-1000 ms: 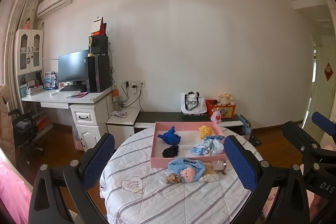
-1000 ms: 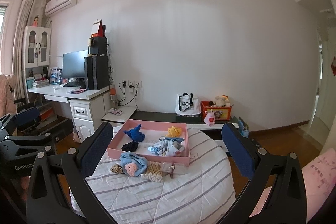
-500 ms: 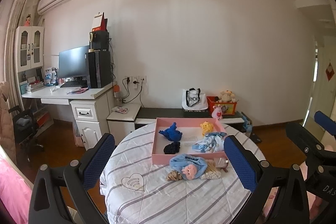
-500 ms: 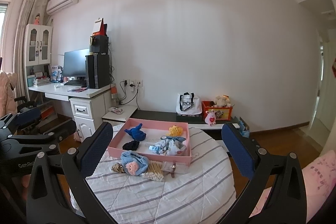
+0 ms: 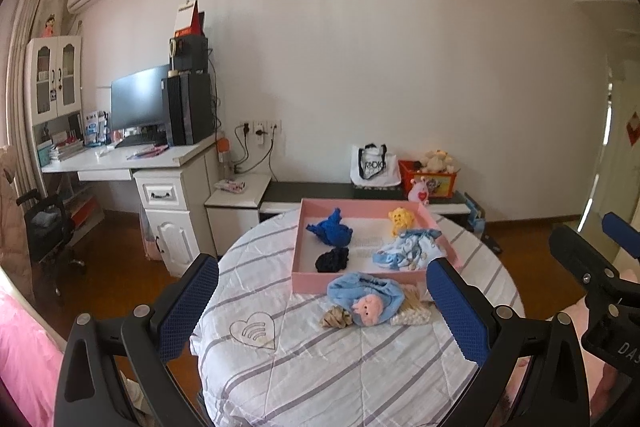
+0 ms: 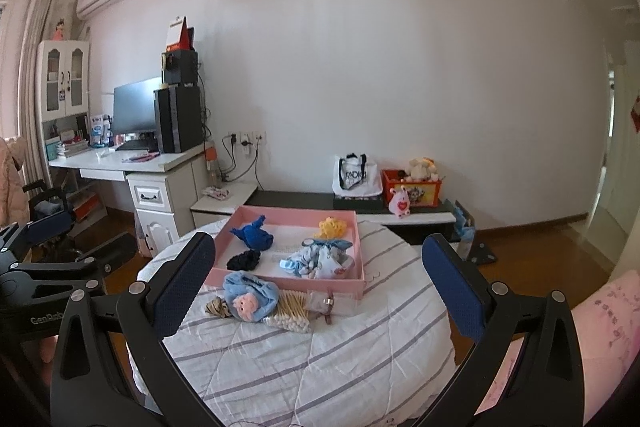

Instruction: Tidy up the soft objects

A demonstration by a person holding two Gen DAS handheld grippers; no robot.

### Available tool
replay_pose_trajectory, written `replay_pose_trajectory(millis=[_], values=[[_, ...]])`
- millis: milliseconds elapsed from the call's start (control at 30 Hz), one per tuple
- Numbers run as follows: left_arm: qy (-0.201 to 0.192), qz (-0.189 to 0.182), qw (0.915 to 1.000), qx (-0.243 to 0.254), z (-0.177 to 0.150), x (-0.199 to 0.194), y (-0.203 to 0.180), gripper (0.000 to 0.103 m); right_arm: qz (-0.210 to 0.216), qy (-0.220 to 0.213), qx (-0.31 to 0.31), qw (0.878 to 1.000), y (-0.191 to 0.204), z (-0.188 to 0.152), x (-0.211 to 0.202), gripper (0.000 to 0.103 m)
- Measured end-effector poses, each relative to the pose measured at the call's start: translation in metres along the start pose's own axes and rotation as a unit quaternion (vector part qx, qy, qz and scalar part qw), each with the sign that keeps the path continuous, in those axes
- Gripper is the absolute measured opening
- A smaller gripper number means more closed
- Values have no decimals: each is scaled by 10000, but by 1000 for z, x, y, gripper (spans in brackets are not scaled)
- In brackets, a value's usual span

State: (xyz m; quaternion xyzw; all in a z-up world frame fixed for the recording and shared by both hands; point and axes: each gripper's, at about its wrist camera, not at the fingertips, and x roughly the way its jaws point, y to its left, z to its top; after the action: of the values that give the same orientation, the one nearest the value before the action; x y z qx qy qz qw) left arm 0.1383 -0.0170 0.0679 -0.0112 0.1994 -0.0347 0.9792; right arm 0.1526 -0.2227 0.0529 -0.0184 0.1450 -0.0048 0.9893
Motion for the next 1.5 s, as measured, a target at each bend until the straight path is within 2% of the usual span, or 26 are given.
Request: replay_pose_trajectory(millis=[233,433,767,1067,1300,1367,1500], values=[[400,76,9991,-97,1,26,9,103,47,297,7,9995,3,-11,20,103],[855,127,9960,-212,-1,58,17,103,92,766,-40,9970,12,-28,48,103],[1808,286,9826,-309,-14,133,29,103,188,1491,71,9886,18,-61,95,103],[2280,263,9732,-129,-35,194,25,103,164,1975,208,9799,11,-85,141,103],[2425,102,9701,-20,-47,237,21,103,148,2184,381,9750,3,-95,169,103],[2467,13,9691,-9,-50,249,21,100,135,2241,380,9737,3,-97,176,103],[2562,-127,9665,-13,-57,270,20,82,118,2310,385,9721,4,-99,185,103]])
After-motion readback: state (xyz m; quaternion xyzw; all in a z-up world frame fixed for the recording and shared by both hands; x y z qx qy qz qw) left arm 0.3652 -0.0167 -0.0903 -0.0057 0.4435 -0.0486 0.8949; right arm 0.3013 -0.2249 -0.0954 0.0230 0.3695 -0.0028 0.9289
